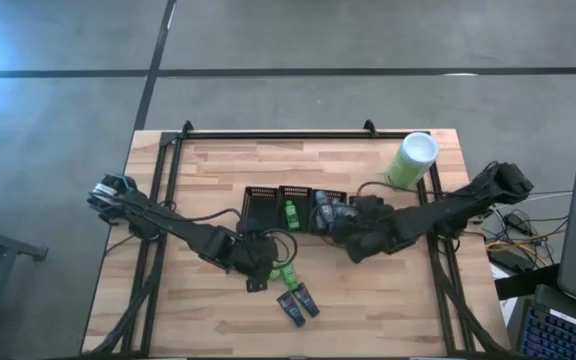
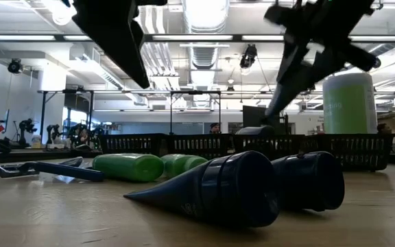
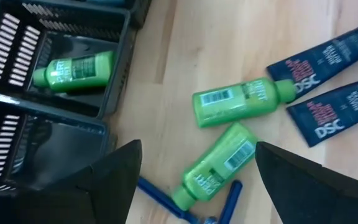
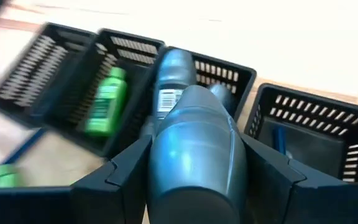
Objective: Pick & Place Travel size toiletries
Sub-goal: Put the deodorant into the middle right black bin, then put the shampoo into the middle left black bin
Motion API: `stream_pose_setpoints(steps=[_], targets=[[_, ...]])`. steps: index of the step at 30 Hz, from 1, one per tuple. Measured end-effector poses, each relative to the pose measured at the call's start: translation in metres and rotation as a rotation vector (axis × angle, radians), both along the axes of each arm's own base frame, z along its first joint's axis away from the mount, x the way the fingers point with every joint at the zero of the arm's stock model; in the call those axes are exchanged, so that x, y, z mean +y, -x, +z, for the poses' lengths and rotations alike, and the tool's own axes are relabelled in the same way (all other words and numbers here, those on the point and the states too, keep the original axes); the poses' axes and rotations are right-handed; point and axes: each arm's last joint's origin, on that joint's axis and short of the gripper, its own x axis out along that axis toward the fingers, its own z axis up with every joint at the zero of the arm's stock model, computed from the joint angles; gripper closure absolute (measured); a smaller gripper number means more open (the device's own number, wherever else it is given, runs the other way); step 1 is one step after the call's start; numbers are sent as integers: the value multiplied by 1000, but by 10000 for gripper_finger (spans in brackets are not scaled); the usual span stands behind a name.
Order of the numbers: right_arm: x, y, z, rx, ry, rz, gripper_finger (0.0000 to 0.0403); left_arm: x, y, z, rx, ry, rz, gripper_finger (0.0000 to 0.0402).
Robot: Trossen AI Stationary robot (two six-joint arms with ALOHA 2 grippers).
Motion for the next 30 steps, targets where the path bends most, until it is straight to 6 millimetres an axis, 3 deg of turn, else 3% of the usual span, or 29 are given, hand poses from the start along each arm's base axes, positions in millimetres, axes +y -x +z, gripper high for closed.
stream_pose_setpoints(steps=[4, 9, 19, 30], targets=[[4, -10, -26, 55, 31, -59, 201, 4, 9, -1, 9, -4, 0, 85], [9, -23, -42, 94, 60, -77, 189, 8, 19, 3, 7, -7, -7, 85], [15, -42, -41, 88, 23, -75, 131, 20, 46, -1, 1, 15, 15, 84], [17, -41, -27, 124, -16, 10, 64, 19, 52, 0, 2, 139, -22, 87]])
